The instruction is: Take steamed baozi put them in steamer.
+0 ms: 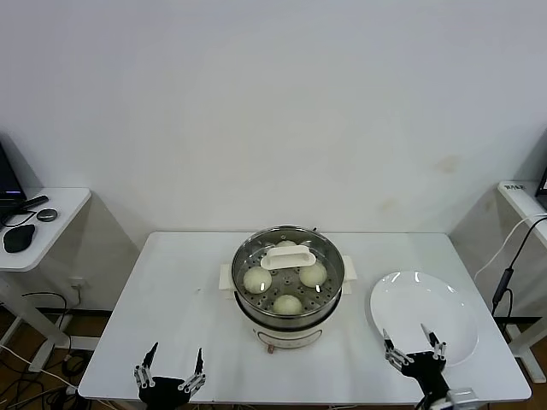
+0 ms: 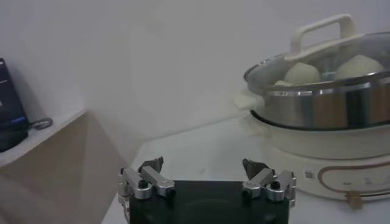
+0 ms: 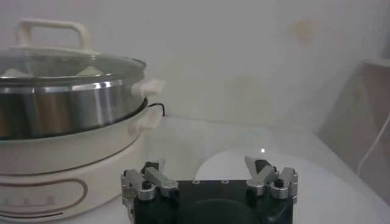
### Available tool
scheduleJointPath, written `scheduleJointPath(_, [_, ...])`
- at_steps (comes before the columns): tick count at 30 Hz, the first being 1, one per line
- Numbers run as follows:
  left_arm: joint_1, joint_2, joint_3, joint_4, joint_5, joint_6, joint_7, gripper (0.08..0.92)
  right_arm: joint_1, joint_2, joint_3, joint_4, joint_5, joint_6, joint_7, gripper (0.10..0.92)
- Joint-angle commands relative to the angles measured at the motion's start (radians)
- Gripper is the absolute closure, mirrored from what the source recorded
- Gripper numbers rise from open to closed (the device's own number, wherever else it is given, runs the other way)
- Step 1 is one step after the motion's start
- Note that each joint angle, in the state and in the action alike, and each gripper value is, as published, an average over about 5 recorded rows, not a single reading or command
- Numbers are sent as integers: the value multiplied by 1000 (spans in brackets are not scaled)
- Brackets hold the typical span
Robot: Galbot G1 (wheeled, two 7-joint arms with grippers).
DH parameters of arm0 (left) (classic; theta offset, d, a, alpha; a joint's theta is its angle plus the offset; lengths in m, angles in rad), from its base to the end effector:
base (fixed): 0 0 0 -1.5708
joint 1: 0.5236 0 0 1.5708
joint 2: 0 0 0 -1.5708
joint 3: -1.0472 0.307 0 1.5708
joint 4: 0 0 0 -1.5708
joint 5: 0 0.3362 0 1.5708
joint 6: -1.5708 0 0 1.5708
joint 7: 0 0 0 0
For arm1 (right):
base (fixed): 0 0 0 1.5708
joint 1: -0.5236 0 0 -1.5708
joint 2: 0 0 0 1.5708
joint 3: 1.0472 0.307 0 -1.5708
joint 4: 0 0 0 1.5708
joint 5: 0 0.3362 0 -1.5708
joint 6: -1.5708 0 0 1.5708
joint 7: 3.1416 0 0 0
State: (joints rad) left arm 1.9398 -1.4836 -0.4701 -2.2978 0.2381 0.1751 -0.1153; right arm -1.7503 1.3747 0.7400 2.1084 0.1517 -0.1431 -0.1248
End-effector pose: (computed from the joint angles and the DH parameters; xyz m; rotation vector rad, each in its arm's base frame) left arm 0.0916 -0.0061 -0.2483 0.0236 -2.8000 -0.4088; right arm 0.1374 -0.0871 -0.2740 0.0600 -2.8489 0.1583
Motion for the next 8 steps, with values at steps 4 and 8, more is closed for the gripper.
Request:
scheduleJointPath(4, [7, -2, 4, -9, -8, 4, 8, 177, 0, 5, 21, 8, -28, -4, -8, 203])
scheduleJointPath(8, [10, -1, 4, -12, -7, 4, 5, 177, -2, 5, 21, 6, -36, -4, -10, 203])
